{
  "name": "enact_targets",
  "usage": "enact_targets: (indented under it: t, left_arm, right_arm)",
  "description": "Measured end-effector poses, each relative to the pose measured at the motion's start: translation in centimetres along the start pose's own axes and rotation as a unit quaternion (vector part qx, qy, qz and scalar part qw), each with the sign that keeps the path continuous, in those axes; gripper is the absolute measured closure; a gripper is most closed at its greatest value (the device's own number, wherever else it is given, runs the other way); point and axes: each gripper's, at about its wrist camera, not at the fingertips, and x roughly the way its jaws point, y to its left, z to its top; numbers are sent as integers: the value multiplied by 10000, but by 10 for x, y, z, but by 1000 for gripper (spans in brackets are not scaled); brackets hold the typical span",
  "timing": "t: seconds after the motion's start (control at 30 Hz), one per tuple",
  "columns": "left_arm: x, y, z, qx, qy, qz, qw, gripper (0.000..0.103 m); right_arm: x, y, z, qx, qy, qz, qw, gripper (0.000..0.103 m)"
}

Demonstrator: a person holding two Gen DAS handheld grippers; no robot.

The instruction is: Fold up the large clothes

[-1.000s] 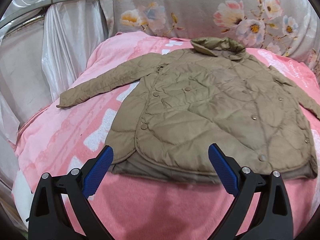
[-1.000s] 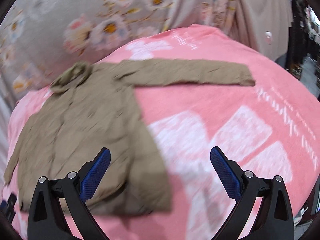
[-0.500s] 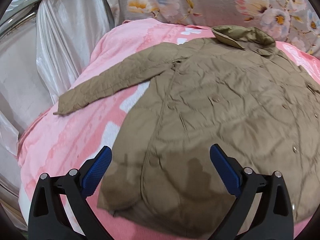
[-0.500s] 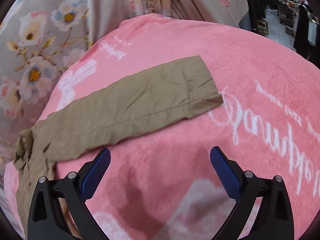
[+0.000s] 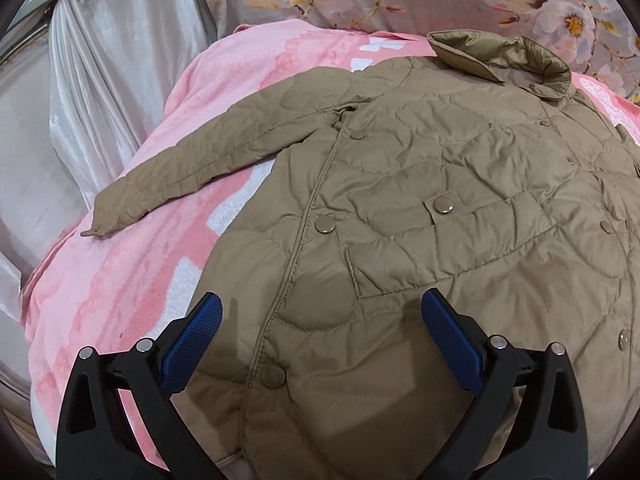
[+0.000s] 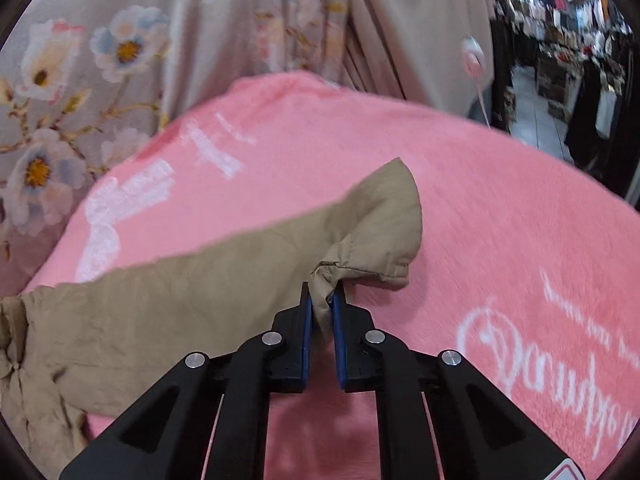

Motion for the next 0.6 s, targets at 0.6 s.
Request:
enact_targets:
  t: [0.6]
  left_arm:
    - [17, 46, 6, -450, 51, 132, 9989, 5]
  right_arm:
    - [-139, 325, -113, -2713, 206, 3251, 9057, 97]
